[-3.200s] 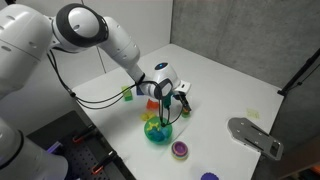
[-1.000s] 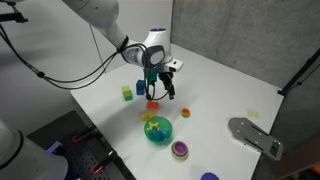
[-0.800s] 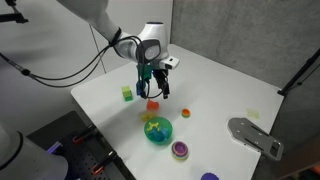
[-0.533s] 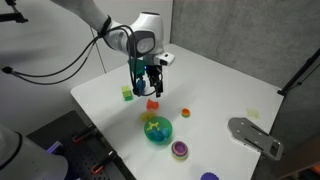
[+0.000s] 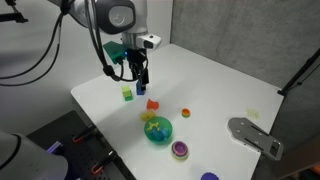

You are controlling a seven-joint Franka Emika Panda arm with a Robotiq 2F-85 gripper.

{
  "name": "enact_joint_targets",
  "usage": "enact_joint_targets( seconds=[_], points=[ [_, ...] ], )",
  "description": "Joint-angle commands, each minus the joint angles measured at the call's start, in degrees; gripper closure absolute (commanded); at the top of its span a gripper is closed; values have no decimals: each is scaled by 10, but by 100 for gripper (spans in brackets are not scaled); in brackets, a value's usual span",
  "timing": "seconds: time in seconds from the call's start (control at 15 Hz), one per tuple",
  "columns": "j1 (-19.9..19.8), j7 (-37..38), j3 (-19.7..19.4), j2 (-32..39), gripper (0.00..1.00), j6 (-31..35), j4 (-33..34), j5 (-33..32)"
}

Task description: Pick up the orange bowl and put it into the green small empty bowl

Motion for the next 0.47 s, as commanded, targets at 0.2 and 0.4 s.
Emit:
enact_joint_targets(
  seconds=[0.2,0.4],
  points=[
    [-43,-12,44,-52,0,-28,-24,4],
    [-49,-12,48,-68,0,-30,-38,2]
  ],
)
